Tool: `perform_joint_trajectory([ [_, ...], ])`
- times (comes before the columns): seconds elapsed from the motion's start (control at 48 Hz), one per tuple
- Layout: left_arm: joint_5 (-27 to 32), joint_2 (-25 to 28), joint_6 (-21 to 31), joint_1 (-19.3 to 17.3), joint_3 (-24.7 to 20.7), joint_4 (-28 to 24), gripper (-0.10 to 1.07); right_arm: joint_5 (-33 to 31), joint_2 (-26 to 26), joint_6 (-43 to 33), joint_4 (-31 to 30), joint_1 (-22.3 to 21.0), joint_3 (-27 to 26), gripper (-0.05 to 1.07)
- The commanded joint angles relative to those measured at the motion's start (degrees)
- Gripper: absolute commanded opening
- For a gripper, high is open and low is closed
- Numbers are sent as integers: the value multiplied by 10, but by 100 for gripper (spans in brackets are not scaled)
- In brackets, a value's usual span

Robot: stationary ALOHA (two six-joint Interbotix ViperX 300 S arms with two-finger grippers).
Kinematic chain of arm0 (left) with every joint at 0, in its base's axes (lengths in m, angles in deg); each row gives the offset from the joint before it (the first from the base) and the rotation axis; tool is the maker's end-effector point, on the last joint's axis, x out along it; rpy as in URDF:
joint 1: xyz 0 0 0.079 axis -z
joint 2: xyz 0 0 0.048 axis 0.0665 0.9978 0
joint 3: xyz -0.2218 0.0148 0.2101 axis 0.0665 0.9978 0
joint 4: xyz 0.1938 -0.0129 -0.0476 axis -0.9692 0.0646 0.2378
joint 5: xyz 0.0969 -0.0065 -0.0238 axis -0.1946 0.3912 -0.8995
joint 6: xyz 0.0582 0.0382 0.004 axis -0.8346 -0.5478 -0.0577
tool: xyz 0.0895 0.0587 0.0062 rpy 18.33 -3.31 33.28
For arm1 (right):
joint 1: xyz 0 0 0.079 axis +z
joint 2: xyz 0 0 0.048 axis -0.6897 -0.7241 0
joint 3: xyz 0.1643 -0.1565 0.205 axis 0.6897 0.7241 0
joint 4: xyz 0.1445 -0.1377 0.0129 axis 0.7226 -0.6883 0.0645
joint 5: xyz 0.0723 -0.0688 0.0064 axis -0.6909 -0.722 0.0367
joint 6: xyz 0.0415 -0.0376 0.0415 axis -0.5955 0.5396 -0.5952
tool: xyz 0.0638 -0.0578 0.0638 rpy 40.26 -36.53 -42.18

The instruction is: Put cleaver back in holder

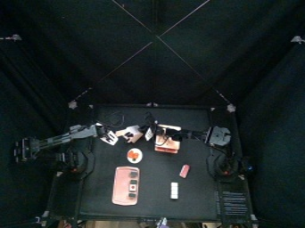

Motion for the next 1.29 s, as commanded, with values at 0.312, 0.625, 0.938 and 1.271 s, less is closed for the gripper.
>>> perform_joint_trajectory([
  [0.312, -1, -50, -3, 4, 23, -23, 74, 2, 13, 1, 1, -1, -6, 35],
  [0.625, -18, -47, -3, 2, 48, -54, 74, -2, 13, 1, 1, -3, -7, 35],
  [0.938, -70, -39, -4, -9, 61, -62, 73, -2, 13, 2, 1, -2, -6, 35],
  [1.271, -102, -37, -4, -25, 64, -62, 60, -2, 13, 2, 0, -2, -7, 35],
])
